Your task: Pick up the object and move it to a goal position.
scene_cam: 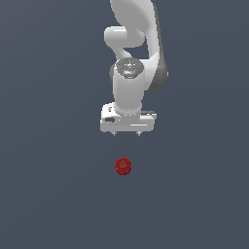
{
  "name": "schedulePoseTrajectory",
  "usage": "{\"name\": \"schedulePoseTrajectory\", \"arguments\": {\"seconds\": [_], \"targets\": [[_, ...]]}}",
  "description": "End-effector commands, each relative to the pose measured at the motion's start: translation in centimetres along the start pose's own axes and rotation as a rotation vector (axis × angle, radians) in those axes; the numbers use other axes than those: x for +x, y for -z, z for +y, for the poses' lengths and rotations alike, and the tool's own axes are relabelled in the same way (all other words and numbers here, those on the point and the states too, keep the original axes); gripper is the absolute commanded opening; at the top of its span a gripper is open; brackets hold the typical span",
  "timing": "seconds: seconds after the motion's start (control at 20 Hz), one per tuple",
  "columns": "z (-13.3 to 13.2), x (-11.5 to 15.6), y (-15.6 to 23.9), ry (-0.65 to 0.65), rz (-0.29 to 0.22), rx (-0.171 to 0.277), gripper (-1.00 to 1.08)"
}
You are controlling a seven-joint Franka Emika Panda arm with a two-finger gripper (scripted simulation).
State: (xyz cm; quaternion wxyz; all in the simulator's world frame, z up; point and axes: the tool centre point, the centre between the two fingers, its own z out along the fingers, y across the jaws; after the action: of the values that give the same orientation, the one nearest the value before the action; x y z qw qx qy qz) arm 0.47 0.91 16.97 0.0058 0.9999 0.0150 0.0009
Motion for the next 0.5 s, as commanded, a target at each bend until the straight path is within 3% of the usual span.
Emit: {"name": "schedulePoseTrajectory", "arguments": {"seconds": [0.0, 0.45], "targets": [[0.0, 0.0, 0.0, 0.0, 0.0, 0.0, 1.0], [-1.2, 0.5, 0.8, 0.037, 0.018, 0.004, 1.0]]}}
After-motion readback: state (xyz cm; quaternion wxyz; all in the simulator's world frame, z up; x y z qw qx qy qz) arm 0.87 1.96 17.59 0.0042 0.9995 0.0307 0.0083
